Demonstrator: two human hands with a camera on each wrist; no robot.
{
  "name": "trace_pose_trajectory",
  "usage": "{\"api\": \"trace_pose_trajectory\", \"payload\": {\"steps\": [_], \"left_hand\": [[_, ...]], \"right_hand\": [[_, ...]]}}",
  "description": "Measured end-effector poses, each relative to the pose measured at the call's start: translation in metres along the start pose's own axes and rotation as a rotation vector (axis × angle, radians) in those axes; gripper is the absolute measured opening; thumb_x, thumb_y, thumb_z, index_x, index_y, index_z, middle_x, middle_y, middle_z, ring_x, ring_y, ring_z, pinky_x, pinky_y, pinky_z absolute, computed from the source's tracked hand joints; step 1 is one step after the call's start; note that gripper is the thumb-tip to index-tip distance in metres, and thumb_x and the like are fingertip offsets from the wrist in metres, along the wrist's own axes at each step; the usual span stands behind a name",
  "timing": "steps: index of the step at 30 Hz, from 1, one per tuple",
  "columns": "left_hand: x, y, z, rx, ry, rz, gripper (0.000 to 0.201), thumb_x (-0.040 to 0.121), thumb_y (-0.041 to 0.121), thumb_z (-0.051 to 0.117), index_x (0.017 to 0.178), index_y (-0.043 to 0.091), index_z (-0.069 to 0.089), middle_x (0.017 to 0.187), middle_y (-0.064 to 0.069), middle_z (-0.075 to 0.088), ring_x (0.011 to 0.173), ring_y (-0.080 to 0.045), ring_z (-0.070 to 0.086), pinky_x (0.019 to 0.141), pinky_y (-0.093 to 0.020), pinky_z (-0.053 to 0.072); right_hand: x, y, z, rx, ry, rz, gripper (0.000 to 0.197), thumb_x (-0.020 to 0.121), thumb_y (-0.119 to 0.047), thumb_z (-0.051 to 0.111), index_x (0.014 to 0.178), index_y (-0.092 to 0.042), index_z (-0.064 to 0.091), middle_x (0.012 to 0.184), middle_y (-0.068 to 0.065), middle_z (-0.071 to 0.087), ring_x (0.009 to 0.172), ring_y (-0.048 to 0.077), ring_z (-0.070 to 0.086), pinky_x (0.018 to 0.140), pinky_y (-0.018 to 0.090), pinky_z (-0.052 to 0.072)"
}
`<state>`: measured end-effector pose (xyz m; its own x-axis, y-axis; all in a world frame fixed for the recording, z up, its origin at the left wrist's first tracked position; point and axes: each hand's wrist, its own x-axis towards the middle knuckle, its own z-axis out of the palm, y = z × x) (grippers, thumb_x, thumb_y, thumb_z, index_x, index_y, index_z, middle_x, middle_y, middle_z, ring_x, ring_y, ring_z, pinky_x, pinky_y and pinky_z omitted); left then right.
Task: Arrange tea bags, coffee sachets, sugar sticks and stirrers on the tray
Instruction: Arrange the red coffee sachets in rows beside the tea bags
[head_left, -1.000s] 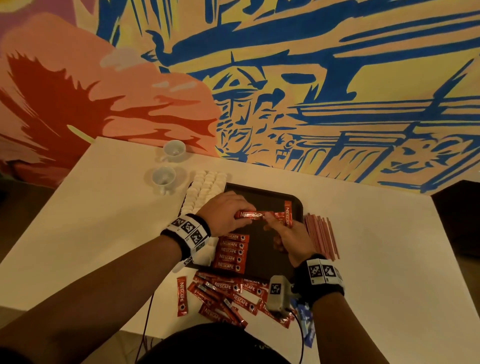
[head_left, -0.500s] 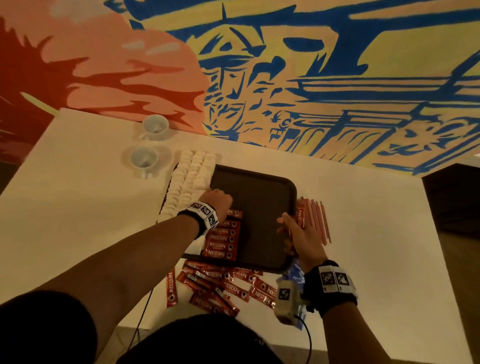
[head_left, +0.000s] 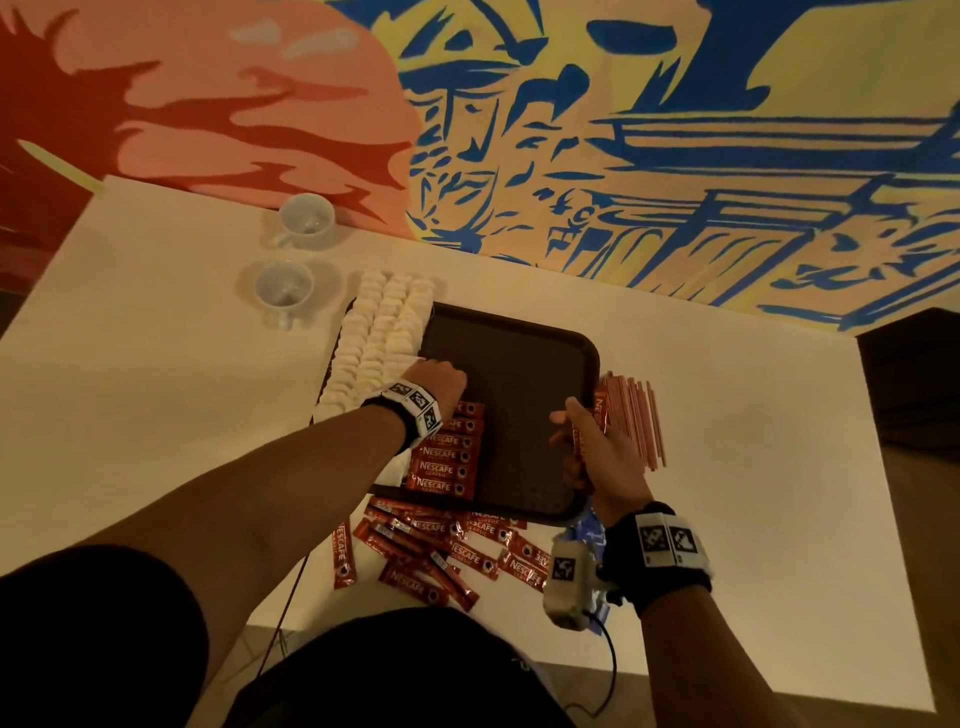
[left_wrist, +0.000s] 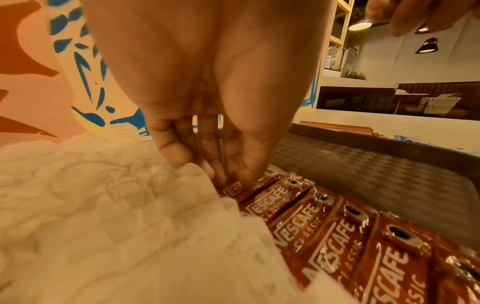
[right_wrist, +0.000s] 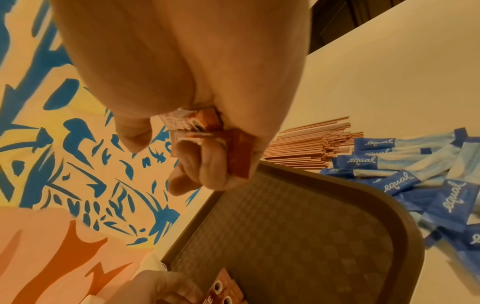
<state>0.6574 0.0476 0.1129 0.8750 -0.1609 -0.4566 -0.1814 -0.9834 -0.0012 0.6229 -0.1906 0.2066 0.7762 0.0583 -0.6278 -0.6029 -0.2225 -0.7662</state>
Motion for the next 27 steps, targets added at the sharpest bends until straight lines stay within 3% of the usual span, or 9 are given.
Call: {"api": "trace_pose_trajectory", "payload": {"steps": [4,9,13,17,22,27], "left_hand": [[0.002,0.002,0.002,-0.005,0.008,0.009,0.016,0.097,0.017,0.056,0.110,0.013,0.064,0.113,-0.010,0.067,0.105,-0.028,0.065,0.091,-0.039,0.050],[-0.001,0.001,-0.001,-0.066,0.015,0.002,0.019,0.096,0.020,0.056,0.114,0.014,0.063,0.115,-0.010,0.066,0.107,-0.029,0.062,0.092,-0.039,0.050],[-0.013,-0.004,-0.016,-0.296,0.077,-0.064,0.027,0.093,0.025,0.061,0.118,0.016,0.063,0.117,-0.008,0.065,0.111,-0.028,0.059,0.094,-0.041,0.051],[-0.038,0.000,-0.045,-0.642,0.180,-0.107,0.031,0.094,0.030,0.065,0.123,0.020,0.064,0.116,0.002,0.067,0.106,-0.016,0.062,0.090,-0.029,0.050],[-0.088,0.020,-0.087,-1.066,0.283,0.040,0.029,0.092,0.044,0.067,0.116,0.028,0.069,0.110,0.015,0.070,0.100,0.004,0.062,0.095,-0.024,0.048],[-0.123,0.041,-0.108,-1.208,0.309,0.138,0.034,0.089,0.042,0.071,0.121,0.030,0.068,0.105,0.013,0.072,0.102,0.001,0.065,0.094,-0.022,0.049]], "right_hand": [[-0.003,0.004,0.002,0.066,-0.047,0.058,0.065,0.097,-0.068,0.041,0.110,-0.013,0.072,0.081,0.003,0.064,0.054,0.009,0.047,0.049,0.024,0.034],[-0.006,0.005,0.002,0.198,-0.138,0.062,0.094,0.079,-0.083,0.033,0.113,-0.004,0.070,0.078,0.006,0.063,0.050,0.011,0.046,0.045,0.023,0.033],[-0.007,0.002,0.000,0.278,-0.194,0.000,0.093,0.092,-0.079,0.025,0.114,-0.001,0.070,0.081,0.009,0.062,0.050,0.012,0.046,0.046,0.024,0.035],[-0.016,-0.012,0.002,0.278,-0.281,-0.024,0.090,0.087,-0.081,0.029,0.108,-0.006,0.073,0.078,0.008,0.061,0.052,0.013,0.046,0.047,0.024,0.033],[-0.030,-0.024,0.005,0.190,-0.375,-0.038,0.085,0.094,-0.077,0.026,0.104,-0.007,0.073,0.075,0.007,0.060,0.049,0.013,0.046,0.045,0.024,0.033],[-0.048,-0.031,0.009,0.021,-0.515,-0.014,0.100,0.093,-0.081,0.015,0.109,0.002,0.070,0.075,0.009,0.062,0.047,0.011,0.051,0.042,0.023,0.038]]}}
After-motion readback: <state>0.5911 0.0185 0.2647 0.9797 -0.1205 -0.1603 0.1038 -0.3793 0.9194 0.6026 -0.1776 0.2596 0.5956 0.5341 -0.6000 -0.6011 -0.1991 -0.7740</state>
